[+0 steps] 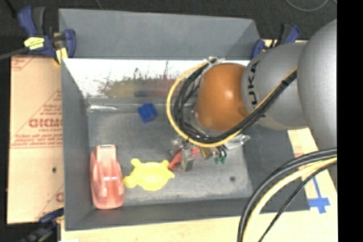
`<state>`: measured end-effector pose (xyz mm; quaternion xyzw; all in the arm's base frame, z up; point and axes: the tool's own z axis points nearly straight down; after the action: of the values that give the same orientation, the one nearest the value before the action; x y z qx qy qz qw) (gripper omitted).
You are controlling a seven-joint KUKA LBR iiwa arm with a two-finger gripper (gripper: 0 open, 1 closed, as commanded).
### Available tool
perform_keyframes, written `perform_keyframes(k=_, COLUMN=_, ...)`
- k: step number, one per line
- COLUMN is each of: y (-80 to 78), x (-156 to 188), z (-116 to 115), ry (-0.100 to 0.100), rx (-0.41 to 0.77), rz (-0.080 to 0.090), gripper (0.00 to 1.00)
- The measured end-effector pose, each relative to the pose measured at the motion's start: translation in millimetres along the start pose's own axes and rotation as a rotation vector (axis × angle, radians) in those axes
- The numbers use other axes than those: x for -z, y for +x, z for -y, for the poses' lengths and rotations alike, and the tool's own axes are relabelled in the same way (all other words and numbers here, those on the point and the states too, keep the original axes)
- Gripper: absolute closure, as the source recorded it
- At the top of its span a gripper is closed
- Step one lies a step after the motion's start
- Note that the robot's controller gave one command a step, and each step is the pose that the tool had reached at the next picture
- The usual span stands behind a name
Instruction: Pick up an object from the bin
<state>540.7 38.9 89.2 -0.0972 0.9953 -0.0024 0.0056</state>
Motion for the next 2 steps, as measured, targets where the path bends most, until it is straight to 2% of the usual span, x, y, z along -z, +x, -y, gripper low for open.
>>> perform_keyframes(k=1, y=0.0, x=0.0, z=0.1, ry=0.000, rx=0.001, rz=0.000, gripper=0.00)
perform_keyframes(k=2, y=0.0, x=0.0, z=0.2, ry=0.001, rx=0.002, rz=0.000, gripper=1.00)
